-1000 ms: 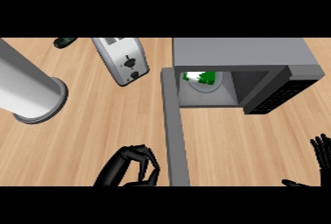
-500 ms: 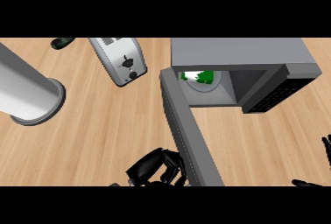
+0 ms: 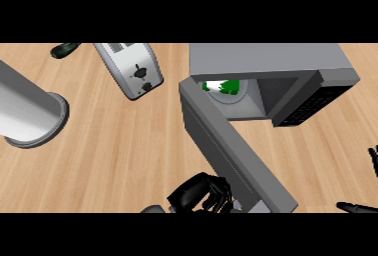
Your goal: Pick up the milk, place it into the microwave and close the microwave
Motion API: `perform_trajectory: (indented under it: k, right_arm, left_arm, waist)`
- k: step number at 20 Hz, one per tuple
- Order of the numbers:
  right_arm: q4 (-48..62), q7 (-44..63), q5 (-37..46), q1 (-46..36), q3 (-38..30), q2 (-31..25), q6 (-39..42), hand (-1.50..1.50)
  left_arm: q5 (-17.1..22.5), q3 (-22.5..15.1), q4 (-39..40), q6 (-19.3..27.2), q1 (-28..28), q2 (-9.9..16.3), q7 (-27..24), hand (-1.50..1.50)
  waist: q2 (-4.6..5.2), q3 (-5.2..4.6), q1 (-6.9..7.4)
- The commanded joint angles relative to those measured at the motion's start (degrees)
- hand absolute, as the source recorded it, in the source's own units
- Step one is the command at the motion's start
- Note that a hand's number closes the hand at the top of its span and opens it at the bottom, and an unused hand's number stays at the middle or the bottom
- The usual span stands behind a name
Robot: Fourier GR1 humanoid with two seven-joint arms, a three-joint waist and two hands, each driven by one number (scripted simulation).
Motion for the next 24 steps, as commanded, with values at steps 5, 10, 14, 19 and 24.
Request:
perform_trajectory:
  k: [5,10,14,19,24]
  right_arm:
    - [-7.1,0.4,-1.8,-0.9,2.7,-1.0,6.0,-1.5]
    - [-9.4,2.1,-4.2,-1.4,2.9,-1.6,7.0,-1.5]
    - [-12.2,4.6,-4.2,-1.8,4.7,-2.4,7.0,-1.5]
    - [-15.3,6.8,-5.2,-2.7,6.7,-2.2,8.0,-1.5]
    - [-16.6,8.4,-5.8,-5.3,6.9,-4.1,8.0,-1.5]
  left_arm:
    - [12.9,-9.0,0.6,10.2,-8.6,-0.7,-1.3,-1.5]
    - [17.9,-11.0,0.1,17.4,-12.7,-0.8,-0.4,1.5]
    - [21.6,-10.7,1.7,19.0,-18.4,-0.8,0.1,1.5]
    - [23.2,-9.2,2.9,23.8,-23.9,-0.7,-1.5,1.5]
    - [25.7,-8.0,5.9,25.6,-28.9,-0.7,-1.1,1.5]
  waist:
    - [0.36,-0.27,-3.55]
    - [0.64,-0.21,-5.86]
    - [0.92,-0.25,-7.46]
    - [1.08,-0.35,-9.85]
    - [2.21,-0.25,-12.43]
